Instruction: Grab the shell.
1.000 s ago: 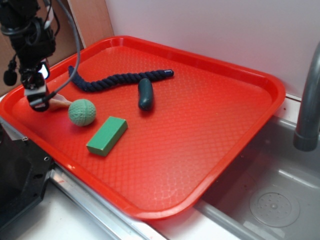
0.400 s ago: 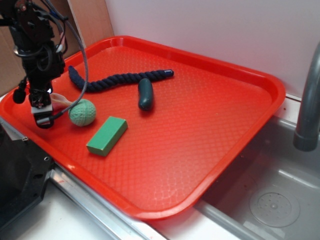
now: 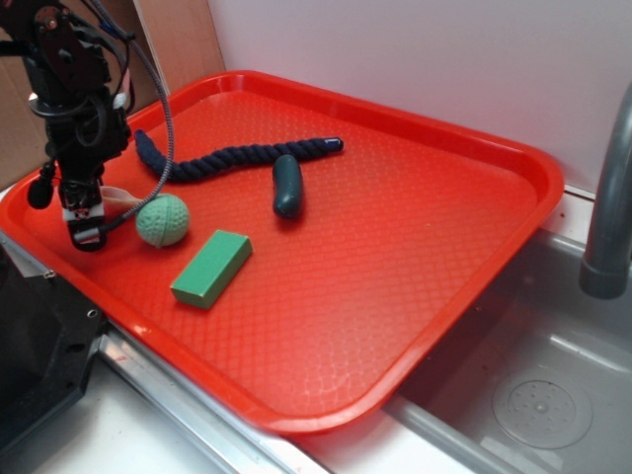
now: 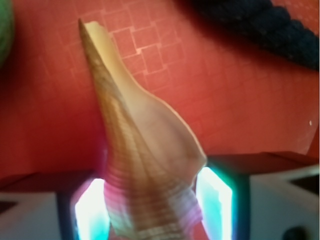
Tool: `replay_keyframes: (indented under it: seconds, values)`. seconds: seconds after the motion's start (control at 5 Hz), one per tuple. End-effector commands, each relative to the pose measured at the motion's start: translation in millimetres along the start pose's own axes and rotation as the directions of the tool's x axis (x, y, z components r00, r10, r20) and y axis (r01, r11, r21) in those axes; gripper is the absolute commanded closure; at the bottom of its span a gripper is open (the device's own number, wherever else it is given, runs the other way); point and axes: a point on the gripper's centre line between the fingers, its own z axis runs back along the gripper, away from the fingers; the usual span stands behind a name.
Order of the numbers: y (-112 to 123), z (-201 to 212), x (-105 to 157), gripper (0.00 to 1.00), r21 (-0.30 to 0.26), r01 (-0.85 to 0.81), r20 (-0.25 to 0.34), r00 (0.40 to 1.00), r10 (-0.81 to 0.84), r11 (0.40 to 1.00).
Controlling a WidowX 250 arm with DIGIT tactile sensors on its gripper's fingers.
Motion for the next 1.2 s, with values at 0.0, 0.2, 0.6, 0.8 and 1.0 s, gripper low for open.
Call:
replay_keyframes:
  seconds: [0.0,0.2,0.6,0.8,1.0]
  values:
    - [3,22,5,1.0,0.072,-0.147,-0.049,0.987,0.151,0.986]
    - [-4,59,15,1.0,0.045,-0.288,-0.017,0.957,0.289,0.956]
    - [-13,127,44,1.0,-0.149,-0.339,0.001,0.939,0.343,0.929]
    - [-16,158,50,1.0,-0.181,-0.377,0.015,0.922,0.386,0.908]
    - [-23,180,54,1.0,-0.178,-0.37,0.068,0.92,0.386,0.912]
